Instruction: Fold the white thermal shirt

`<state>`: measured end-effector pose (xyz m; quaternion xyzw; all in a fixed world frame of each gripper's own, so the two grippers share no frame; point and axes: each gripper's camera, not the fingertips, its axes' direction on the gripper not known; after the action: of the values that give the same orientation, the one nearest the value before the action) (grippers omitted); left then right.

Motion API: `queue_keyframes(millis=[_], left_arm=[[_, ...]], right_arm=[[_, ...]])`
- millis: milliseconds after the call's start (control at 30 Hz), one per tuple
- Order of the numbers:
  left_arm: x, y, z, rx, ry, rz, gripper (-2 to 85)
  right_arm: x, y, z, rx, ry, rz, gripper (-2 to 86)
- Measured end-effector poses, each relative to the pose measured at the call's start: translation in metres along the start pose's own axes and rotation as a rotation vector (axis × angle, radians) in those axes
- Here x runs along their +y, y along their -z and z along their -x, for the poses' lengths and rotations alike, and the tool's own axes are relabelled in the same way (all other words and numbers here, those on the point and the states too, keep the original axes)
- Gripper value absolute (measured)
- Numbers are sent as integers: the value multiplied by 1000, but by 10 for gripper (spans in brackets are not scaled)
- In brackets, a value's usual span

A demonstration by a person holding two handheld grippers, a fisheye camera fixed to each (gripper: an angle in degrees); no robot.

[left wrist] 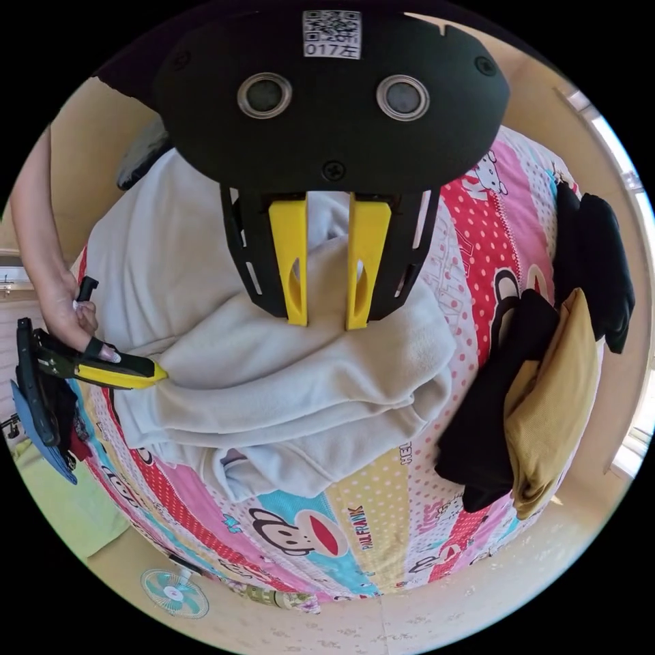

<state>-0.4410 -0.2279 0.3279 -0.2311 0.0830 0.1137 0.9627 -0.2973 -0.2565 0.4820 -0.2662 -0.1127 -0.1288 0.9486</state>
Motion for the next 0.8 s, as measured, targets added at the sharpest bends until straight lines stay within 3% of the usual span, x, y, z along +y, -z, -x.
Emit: queue_keyframes(millis=[467, 633, 800], left_arm=[[18, 2, 32, 72, 11, 1, 87], [72, 38, 56, 146, 89, -66, 104], [178, 44, 76, 206, 210, 8, 157]], right_arm=[[31, 15, -11, 25, 6, -1, 103], [115, 57, -26, 34, -2, -68, 128], [250, 50, -72, -68, -163, 20, 137]])
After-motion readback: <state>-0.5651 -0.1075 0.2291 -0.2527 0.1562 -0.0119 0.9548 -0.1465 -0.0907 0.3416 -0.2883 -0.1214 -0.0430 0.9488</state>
